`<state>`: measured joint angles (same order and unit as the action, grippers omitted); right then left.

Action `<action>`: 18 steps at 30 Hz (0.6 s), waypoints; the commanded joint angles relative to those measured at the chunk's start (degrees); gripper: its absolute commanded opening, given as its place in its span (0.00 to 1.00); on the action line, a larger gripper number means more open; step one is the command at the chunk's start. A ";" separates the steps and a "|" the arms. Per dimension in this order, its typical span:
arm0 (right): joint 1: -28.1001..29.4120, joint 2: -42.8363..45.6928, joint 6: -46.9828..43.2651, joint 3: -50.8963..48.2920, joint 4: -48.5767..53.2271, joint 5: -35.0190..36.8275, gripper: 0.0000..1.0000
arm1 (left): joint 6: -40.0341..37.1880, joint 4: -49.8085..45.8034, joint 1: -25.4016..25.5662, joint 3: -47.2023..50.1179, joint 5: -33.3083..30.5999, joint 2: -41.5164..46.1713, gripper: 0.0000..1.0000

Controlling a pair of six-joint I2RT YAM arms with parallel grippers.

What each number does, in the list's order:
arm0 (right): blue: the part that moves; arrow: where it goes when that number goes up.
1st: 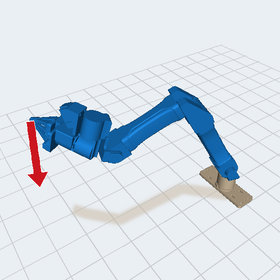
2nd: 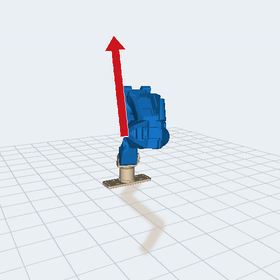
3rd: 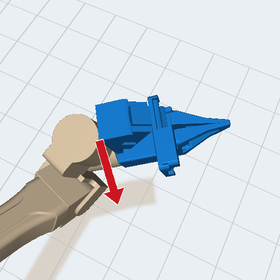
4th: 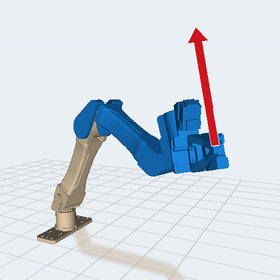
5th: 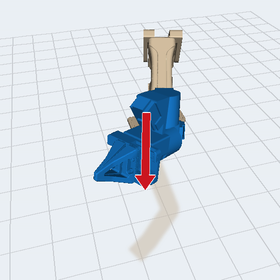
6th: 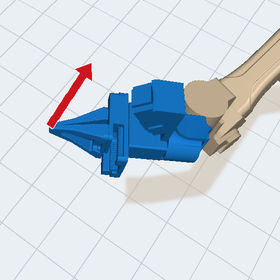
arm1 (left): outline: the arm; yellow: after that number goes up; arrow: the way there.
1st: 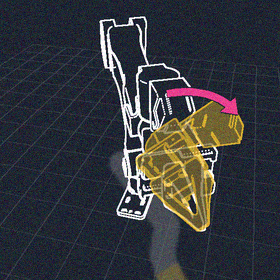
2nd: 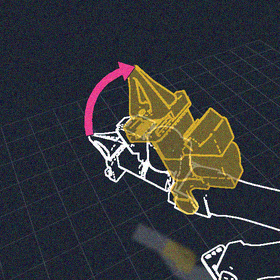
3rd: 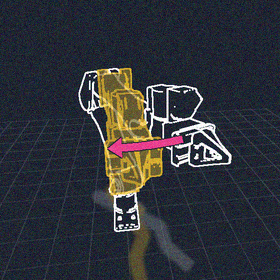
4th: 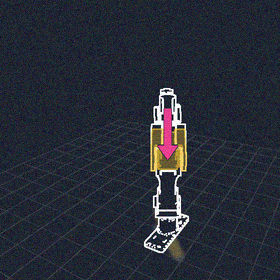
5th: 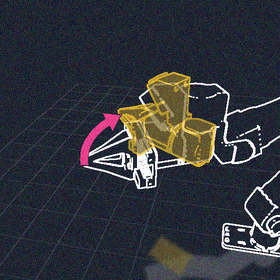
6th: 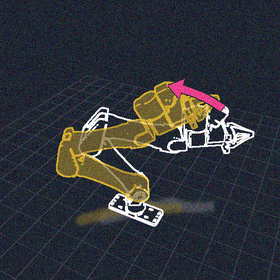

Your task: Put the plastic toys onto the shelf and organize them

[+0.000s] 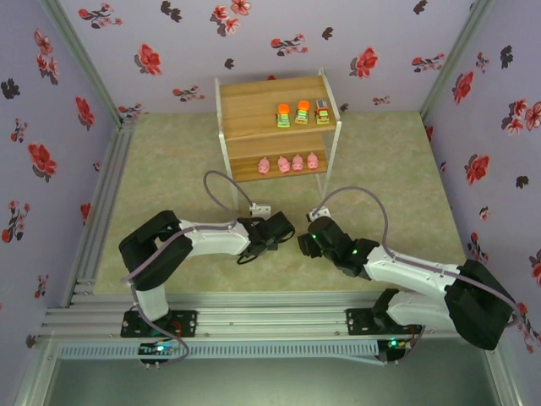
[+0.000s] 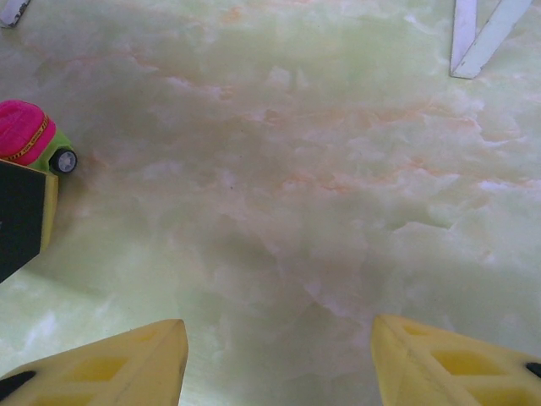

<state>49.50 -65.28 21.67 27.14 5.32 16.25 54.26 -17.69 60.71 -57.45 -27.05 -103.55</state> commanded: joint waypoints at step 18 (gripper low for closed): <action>-0.33 -0.17 0.22 0.86 -1.70 -2.62 0.61 | -0.77 -7.34 2.81 -3.68 -7.37 6.13 0.27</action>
<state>49.50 -65.80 21.65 27.14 4.56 14.74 54.02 -22.20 63.13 -59.72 -31.55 -99.63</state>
